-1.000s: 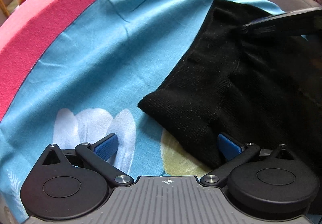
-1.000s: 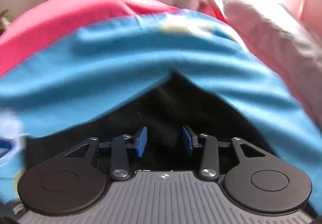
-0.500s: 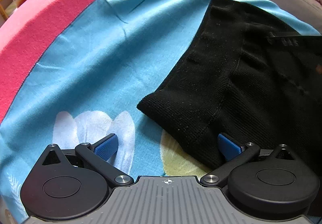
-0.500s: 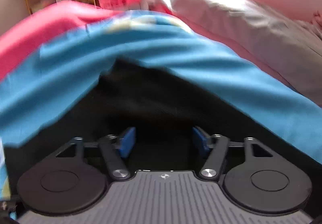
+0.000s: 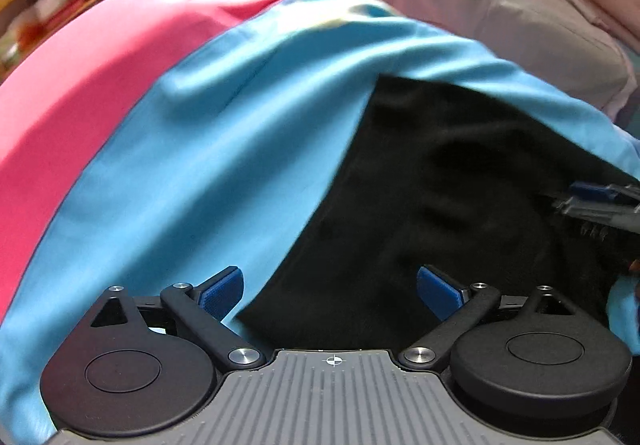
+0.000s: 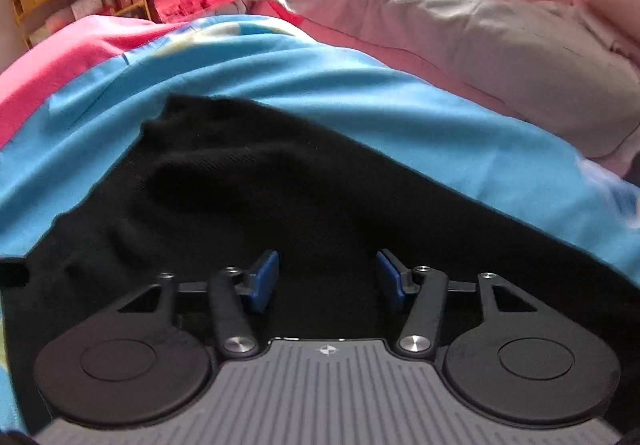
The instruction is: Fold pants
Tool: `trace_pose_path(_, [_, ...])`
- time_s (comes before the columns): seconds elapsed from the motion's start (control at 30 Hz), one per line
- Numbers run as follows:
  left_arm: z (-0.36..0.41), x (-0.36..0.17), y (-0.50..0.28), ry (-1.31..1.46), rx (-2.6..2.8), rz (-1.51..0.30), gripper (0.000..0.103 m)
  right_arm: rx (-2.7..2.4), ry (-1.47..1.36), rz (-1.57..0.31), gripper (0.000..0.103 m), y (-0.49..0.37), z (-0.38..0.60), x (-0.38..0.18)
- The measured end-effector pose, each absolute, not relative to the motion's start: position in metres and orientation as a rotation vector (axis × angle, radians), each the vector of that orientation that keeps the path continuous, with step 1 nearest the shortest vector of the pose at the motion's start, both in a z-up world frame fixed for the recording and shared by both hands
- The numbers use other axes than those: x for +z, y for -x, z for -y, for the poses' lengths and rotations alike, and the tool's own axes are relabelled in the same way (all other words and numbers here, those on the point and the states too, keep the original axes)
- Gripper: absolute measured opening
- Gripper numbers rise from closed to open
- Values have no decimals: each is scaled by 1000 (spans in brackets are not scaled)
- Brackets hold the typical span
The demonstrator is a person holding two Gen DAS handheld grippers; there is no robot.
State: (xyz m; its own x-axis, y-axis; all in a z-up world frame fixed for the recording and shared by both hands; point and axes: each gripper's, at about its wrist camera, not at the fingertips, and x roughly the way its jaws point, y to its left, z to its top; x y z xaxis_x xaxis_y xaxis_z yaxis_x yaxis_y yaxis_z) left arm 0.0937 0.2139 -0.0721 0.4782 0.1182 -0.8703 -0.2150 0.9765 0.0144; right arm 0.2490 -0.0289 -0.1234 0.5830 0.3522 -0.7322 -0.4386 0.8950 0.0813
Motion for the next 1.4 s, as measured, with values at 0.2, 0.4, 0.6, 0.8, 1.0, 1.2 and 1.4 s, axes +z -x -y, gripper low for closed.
trace_pose_path(0.2, [-214, -118, -130, 75, 209, -1150, 103, 329, 86, -739, 70, -245, 70, -93])
trace_pose_path(0.4, [-213, -106, -140, 109, 231, -1155, 103, 290, 7, -795, 53, -255, 117, -126])
trace_pose_path(0.6, [-176, -90, -179, 107, 190, -1061, 103, 152, -144, -712, 70, -237, 180, -93])
trace_pose_path(0.8, [-167, -117, -196, 83, 201, -1080, 103, -63, -109, -772, 59, -213, 289, -107])
trace_pose_path(1.0, [-165, -110, -197, 61, 211, -1098, 103, -255, -358, -691, 64, -185, 389, -101])
trace_pose_path(1.2, [-145, -100, -205, -32, 265, -1077, 103, -258, -120, -806, 60, -188, 393, -123])
trace_pose_path(1.4, [-130, -103, -205, -116, 304, -1086, 103, -341, -195, -741, 64, -183, 434, -124])
